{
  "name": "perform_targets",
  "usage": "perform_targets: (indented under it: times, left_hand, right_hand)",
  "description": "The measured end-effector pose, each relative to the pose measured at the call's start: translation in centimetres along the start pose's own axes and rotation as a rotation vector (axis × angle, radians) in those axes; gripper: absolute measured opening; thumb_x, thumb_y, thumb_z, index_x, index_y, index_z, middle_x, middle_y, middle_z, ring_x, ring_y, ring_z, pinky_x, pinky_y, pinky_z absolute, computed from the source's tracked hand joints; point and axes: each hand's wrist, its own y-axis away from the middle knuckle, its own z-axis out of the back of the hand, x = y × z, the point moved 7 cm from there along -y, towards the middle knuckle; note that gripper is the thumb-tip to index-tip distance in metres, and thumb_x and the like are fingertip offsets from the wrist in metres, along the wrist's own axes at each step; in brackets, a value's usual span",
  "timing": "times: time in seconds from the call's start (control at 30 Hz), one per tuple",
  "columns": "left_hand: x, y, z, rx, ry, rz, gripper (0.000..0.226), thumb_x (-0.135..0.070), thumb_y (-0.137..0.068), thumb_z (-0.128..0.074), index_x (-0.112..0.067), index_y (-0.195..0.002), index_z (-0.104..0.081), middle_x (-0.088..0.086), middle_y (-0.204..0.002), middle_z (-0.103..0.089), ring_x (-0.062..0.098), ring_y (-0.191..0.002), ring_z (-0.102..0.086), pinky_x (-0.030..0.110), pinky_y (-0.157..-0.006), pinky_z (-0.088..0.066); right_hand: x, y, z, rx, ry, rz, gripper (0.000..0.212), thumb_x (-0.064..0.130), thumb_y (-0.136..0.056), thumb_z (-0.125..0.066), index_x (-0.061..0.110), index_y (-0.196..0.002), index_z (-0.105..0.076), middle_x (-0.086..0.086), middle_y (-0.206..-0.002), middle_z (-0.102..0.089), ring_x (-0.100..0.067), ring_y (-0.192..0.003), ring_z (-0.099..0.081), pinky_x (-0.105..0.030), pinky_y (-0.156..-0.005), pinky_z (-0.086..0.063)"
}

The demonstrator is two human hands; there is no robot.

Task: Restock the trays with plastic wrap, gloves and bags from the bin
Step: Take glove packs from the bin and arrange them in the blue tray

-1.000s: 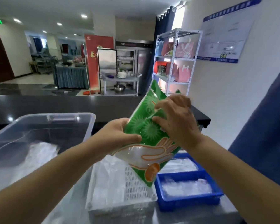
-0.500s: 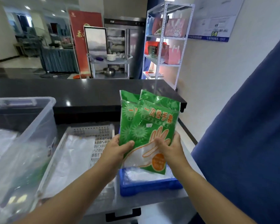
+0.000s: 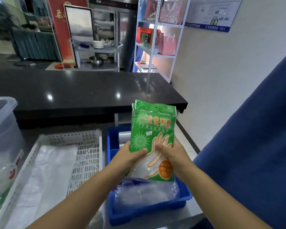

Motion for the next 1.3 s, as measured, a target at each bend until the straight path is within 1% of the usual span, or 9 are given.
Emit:
perform_targets:
  times: [0.17,0.27,0.4,0.57,0.67,0.9,1.0,1.1,1.3]
  left_hand:
    - [1.1,-4.7,1.4,0.076,-0.031,0.042,0.021,-0.024,-0.084,-0.065,-0.021,-0.105,-0.061,-0.003,-0.091,-0.075,0.016,-0.082,-0.071,0.022,-0.062,-0.055]
    - [1.3,-7.1,5.0,-0.044,-0.118,0.018,0.027,-0.016,-0.088,-0.061,-0.011,-0.114,-0.056,0.0,-0.092,-0.072,0.013,-0.084,-0.069,0.025,-0.067,-0.054]
    - [1.6,-8.3,9.0,-0.179,-0.643,-0.074,0.024,-0.018,-0.081,-0.069,-0.026,-0.102,-0.06,-0.007,-0.093,-0.065,0.009,-0.085,-0.062,0.023,-0.072,-0.05]
    - [5.1,-8.7,5.8,0.078,-1.296,-0.107,0.033,-0.036,-0.08,-0.066,-0.028,-0.112,-0.063,-0.008,-0.115,-0.061,0.015,-0.104,-0.057,0.03,-0.083,-0.047]
    - [6.7,-9.2,4.5,0.163,-1.546,-0.043,0.044,-0.046,-0.077,-0.064,-0.023,-0.114,-0.057,-0.002,-0.12,-0.054,0.021,-0.106,-0.053,0.036,-0.082,-0.046]
    - [5.9,-9.6,2.8,0.173,-1.673,-0.046,0.048,-0.047,-0.078,-0.063,-0.019,-0.117,-0.054,0.001,-0.118,-0.055,0.024,-0.104,-0.054,0.038,-0.081,-0.049]
    - [4.9,-7.9,1.4,0.13,-1.534,-0.213,0.04,-0.04,-0.083,-0.062,-0.024,-0.119,-0.058,-0.004,-0.118,-0.058,0.019,-0.11,-0.053,0.035,-0.08,-0.048]
    - [5.3,-4.8,-1.4,0.295,-1.403,-0.371,0.021,-0.029,-0.083,-0.063,-0.019,-0.101,-0.069,0.003,-0.099,-0.066,0.025,-0.095,-0.061,0.033,-0.069,-0.047]
    - [10.9,-2.7,-2.1,0.461,-1.677,-0.051,0.045,-0.043,-0.086,-0.051,-0.017,-0.123,-0.05,0.004,-0.122,-0.057,0.026,-0.107,-0.054,0.038,-0.085,-0.047]
  right_hand:
    - [0.4,-3.8,0.3,-0.036,0.003,-0.013,0.043,-0.001,-0.076,-0.07,0.01,-0.114,-0.053,-0.014,-0.1,-0.071,-0.031,-0.083,-0.071,-0.039,-0.065,-0.058]
    - [2.4,-5.1,2.9,-0.159,0.19,0.069,0.041,0.002,-0.073,-0.074,0.018,-0.106,-0.056,-0.006,-0.093,-0.072,-0.024,-0.077,-0.073,-0.036,-0.064,-0.06]
    - [5.2,-6.0,6.7,-0.243,0.386,0.154,0.039,0.009,-0.072,-0.077,0.032,-0.094,-0.054,-0.001,-0.091,-0.071,-0.016,-0.075,-0.073,-0.032,-0.063,-0.059]
    - [5.5,-7.0,9.4,-0.278,0.486,0.178,0.038,0.009,-0.071,-0.079,0.031,-0.091,-0.055,0.007,-0.085,-0.07,0.0,-0.066,-0.069,-0.011,-0.048,-0.049]
    - [5.1,-7.8,9.9,-0.241,0.52,0.179,0.039,0.009,-0.069,-0.08,0.03,-0.093,-0.057,0.009,-0.082,-0.072,0.001,-0.068,-0.069,-0.01,-0.051,-0.049]
    - [6.1,-9.6,10.7,-0.125,0.525,0.186,0.04,0.008,-0.07,-0.079,0.032,-0.095,-0.059,0.013,-0.083,-0.073,-0.003,-0.071,-0.07,-0.013,-0.053,-0.053]
    - [5.8,-10.2,11.2,-0.101,0.499,0.173,0.04,0.007,-0.07,-0.079,0.031,-0.096,-0.059,0.009,-0.083,-0.074,-0.005,-0.072,-0.071,-0.014,-0.052,-0.053]
    - [5.1,-10.9,11.1,-0.071,0.48,0.155,0.04,0.006,-0.07,-0.078,0.027,-0.098,-0.06,0.005,-0.085,-0.074,-0.006,-0.071,-0.071,-0.014,-0.052,-0.053]
    - [4.4,-11.6,9.1,0.053,0.513,0.152,0.037,0.007,-0.07,-0.078,0.03,-0.092,-0.059,0.012,-0.082,-0.074,-0.005,-0.072,-0.071,-0.013,-0.052,-0.052]
